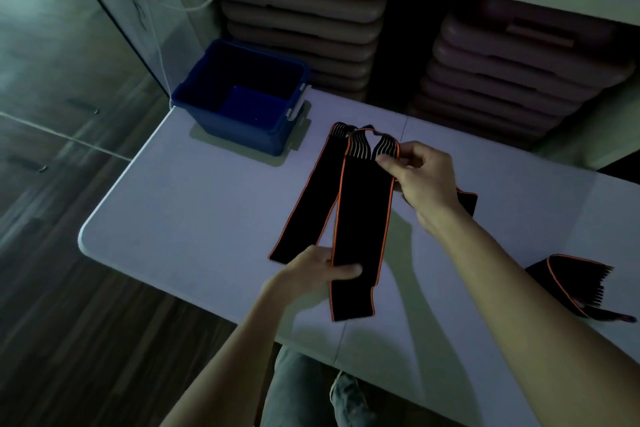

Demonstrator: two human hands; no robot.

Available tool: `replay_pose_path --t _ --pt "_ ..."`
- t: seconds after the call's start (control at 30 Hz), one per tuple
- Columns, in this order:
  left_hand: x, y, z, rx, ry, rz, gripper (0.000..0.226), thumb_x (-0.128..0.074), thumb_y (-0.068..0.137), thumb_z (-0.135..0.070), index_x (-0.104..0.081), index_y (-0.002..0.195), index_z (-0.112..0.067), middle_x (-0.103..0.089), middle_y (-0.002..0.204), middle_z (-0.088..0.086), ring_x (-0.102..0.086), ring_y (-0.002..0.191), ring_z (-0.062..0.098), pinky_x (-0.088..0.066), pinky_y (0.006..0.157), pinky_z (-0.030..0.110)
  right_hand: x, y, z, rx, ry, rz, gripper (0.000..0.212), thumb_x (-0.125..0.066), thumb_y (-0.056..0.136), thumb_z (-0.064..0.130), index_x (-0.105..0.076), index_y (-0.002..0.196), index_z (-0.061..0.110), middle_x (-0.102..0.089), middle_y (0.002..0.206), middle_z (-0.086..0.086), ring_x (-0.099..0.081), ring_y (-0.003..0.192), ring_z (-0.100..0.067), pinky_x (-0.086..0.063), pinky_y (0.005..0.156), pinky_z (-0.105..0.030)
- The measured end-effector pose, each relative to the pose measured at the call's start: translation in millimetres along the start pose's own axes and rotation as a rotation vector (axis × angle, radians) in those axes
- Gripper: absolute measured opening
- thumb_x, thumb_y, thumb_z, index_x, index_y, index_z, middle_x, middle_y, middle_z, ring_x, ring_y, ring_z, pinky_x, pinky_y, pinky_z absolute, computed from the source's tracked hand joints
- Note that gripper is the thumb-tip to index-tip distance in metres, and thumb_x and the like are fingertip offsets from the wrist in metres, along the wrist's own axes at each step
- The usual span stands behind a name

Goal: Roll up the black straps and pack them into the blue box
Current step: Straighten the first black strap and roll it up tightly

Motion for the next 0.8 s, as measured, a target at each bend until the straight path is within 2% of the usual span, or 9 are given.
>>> replay_pose_path --t 0.1,0.23,0.3,0.4,0.5,0.57,0.63,0.7,0.8 --pt "28.6 0.0 13.6 -0.021 -0.015 -0.130 0.027 -0.072 0.088 -0.014 -0.071 0.114 -0.008 -0.075 0.106 0.003 -0.072 0.101 0.018 -0.054 0.097 0.036 -13.7 10.9 3.3 0.002 -0.037 -0.030 0.010 -0.080 0.080 0.015 -0.071 0.081 0.009 -0.073 0.083 -0.017 -0.075 0.076 -0.025 -0.062 0.076 -0.046" --pt "64.0 -4.6 -12.2 -0.128 -0.024 -0.134 0.011 -0.062 0.096 -0.015 -0.070 0.092 -0.009 -0.072 0.079 -0.009 -0.069 0.073 0.002 -0.053 0.071 0.017 -25.4 29.0 3.7 -0.010 -0.031 -0.096 0.013 -0.077 0.084 0.015 -0.069 0.083 0.004 -0.068 0.080 -0.013 -0.074 0.082 -0.028 -0.063 0.074 -0.042" --pt "86.8 2.2 -18.4 -0.145 0.048 -0.183 0.016 -0.062 0.097 -0.021 -0.070 0.090 -0.009 -0.066 0.077 -0.004 -0.064 0.072 0.007 -0.049 0.069 0.022 -33.8 42.9 -1.1 -0.040 -0.053 -0.100 0.008 -0.076 0.084 0.015 -0.070 0.080 0.010 -0.067 0.079 -0.011 -0.073 0.085 -0.030 -0.062 0.077 -0.044" --pt "115.6 20.4 -17.4 -0.091 0.179 -0.225 0.019 -0.060 0.097 -0.030 -0.067 0.083 -0.019 -0.056 0.065 -0.011 -0.053 0.057 0.001 -0.041 0.059 0.022 -47.3 62.5 -11.2 -0.086 -0.077 -0.113 0.013 -0.074 0.082 0.014 -0.070 0.071 0.020 -0.066 0.074 -0.006 -0.072 0.086 -0.034 -0.061 0.079 -0.051" --pt "127.1 39.5 -19.3 -0.076 0.212 -0.211 0.016 -0.058 0.097 -0.033 -0.067 0.089 -0.022 -0.056 0.065 -0.013 -0.053 0.056 0.001 -0.042 0.061 0.023 -58.8 76.6 -20.2 -0.105 -0.102 -0.135 0.013 -0.072 0.083 0.012 -0.070 0.073 0.020 -0.065 0.073 -0.003 -0.070 0.087 -0.036 -0.060 0.081 -0.052" --pt "126.3 52.0 -20.8 -0.081 0.218 -0.198 0.009 -0.058 0.098 -0.029 -0.065 0.095 -0.025 -0.057 0.066 -0.015 -0.054 0.056 -0.005 -0.041 0.057 0.014 -64.9 83.6 -25.6 -0.111 -0.129 -0.152 0.013 -0.070 0.085 0.011 -0.069 0.077 0.020 -0.065 0.072 0.002 -0.070 0.079 -0.027 -0.060 0.079 -0.038" --pt "126.1 64.2 -18.9 -0.071 0.229 -0.193 0.017 -0.057 0.099 -0.026 -0.068 0.109 -0.018 -0.065 0.079 -0.011 -0.063 0.073 0.002 -0.044 0.062 0.011 -68.9 87.9 -30.3 -0.112 -0.170 -0.177 0.014 -0.068 0.087 0.009 -0.068 0.080 0.021 -0.064 0.070 0.007 -0.064 0.070 -0.012 -0.054 0.069 -0.025" --pt "130.0 76.7 -12.1 -0.043 0.300 -0.199 0.029 -0.058 0.097 -0.030 -0.065 0.119 -0.012 -0.071 0.097 -0.001 -0.068 0.092 0.017 -0.052 0.075 0.024 -72.0 92.2 -39.7 -0.127 -0.171 -0.198 0.015 -0.068 0.087 0.008 -0.068 0.081 0.021 -0.065 0.070 0.008 -0.062 0.067 -0.007 -0.052 0.066 -0.024" --pt "139.9 88.5 -9.8 -0.035 0.517 -0.263 0.030 -0.062 0.091 -0.036 -0.058 0.108 -0.012 -0.068 0.096 0.006 -0.067 0.086 0.026 -0.055 0.071 0.036 -75.5 99.0 -55.6 -0.162 -0.190 -0.221 0.011 -0.070 0.086 0.009 -0.070 0.083 0.020 -0.069 0.075 0.006 -0.066 0.071 -0.009 -0.053 0.066 -0.026"
Point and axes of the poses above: each hand's wrist, its own y-axis towards the middle knuckle, its own x-axis out of the back of the hand, z = x × y, the point moved 8 cm from there along y, towards the middle knuckle
